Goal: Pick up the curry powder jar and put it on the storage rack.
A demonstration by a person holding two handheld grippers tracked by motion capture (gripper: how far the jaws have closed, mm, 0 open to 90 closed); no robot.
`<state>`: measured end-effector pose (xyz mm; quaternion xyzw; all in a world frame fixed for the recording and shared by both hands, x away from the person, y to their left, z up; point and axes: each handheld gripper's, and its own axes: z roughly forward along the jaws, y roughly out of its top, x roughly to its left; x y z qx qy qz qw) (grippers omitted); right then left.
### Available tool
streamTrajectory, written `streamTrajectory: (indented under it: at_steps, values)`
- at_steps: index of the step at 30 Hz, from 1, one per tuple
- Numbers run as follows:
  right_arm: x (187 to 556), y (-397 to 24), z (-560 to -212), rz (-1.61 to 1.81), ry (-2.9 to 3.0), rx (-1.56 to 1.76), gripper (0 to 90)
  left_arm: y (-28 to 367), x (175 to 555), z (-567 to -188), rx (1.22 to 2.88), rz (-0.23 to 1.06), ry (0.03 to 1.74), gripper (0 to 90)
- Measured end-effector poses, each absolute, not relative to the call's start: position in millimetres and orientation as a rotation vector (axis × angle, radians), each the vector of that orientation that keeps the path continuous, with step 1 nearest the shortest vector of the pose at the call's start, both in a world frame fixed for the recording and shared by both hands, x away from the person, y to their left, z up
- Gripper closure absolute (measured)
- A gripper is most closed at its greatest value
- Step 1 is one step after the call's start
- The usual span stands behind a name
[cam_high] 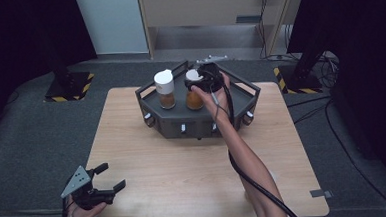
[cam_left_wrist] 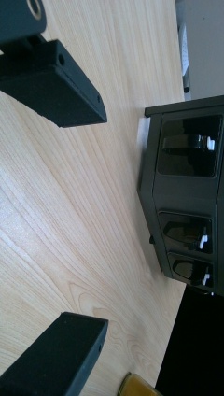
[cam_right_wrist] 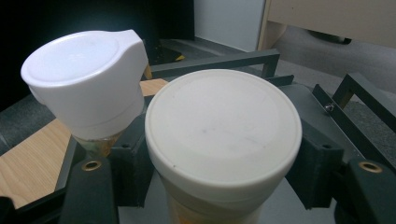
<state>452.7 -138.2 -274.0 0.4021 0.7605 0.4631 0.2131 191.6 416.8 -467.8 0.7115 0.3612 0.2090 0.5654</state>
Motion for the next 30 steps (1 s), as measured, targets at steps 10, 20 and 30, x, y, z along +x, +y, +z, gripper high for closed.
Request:
streamTrajectory:
  at_steps: [10,20,30]
  values:
    - [449.3,-138.2,-273.9,1.303,2.094,1.094,19.5,416.8,191.0,-467.7,1.671,0.497,0.854,2.0]
    - [433.2,-155.9,-235.1,1.388,2.081,1.031,8.7,416.2,191.2,-466.8,1.678,0.498,0.849,1.9]
    - [407.0,-185.1,-191.8,1.397,2.134,0.910,6.3,416.0,190.9,-466.9,1.675,0.501,0.849,1.9]
